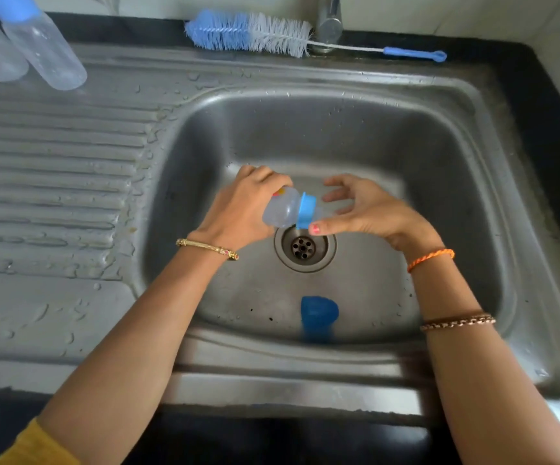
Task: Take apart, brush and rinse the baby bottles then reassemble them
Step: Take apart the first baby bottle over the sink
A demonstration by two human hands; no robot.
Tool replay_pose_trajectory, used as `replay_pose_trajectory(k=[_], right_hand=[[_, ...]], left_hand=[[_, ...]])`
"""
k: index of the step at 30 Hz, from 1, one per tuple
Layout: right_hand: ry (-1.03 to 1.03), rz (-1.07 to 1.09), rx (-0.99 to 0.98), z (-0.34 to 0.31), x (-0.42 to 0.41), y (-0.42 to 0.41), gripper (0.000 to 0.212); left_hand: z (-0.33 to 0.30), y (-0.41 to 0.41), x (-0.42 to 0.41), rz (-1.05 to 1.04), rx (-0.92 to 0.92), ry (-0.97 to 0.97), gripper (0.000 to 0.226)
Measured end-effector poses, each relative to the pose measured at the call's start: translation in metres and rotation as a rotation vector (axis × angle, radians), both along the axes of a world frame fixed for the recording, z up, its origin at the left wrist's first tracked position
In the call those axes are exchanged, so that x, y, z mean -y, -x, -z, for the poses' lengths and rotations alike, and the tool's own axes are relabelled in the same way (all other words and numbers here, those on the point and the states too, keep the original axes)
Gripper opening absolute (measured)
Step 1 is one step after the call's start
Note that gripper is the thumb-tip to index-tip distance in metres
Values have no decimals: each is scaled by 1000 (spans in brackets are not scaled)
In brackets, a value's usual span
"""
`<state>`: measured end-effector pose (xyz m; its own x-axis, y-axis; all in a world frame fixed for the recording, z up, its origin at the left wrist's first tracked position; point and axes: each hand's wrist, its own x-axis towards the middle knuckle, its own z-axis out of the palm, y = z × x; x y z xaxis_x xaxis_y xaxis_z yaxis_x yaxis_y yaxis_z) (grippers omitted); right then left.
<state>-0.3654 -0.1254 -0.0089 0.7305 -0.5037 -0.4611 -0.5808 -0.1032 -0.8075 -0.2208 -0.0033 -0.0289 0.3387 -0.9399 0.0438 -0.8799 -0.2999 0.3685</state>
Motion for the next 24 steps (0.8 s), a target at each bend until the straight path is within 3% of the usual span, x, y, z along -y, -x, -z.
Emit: replay_pose_trajectory(k=[2,4,6,9,12,19,24], right_hand=[[3,-101,-50,2,-9,-9,72],[2,-169,-95,5,-14,-13,48],[47,-202,-130,6,-12,-12,28],[127,-191,-141,6,-5,-8,21],[200,-147,-126,10,-3,-7,21],[90,-65,-7,-1,-14,-10,26],[318,-93,-105,3,-26,-20,24]], left_hand=[[3,1,2,49,9,56,54],[9,-2,3,122,-10,147,54],[10,-7,3,119,-168,246,60],[2,-9,0,75,-516,251,66],[-1,-4,0,43,-669,319,46],[-6,3,-1,-16,-593,480,32],[-12,8,5,-241,-647,471,27]])
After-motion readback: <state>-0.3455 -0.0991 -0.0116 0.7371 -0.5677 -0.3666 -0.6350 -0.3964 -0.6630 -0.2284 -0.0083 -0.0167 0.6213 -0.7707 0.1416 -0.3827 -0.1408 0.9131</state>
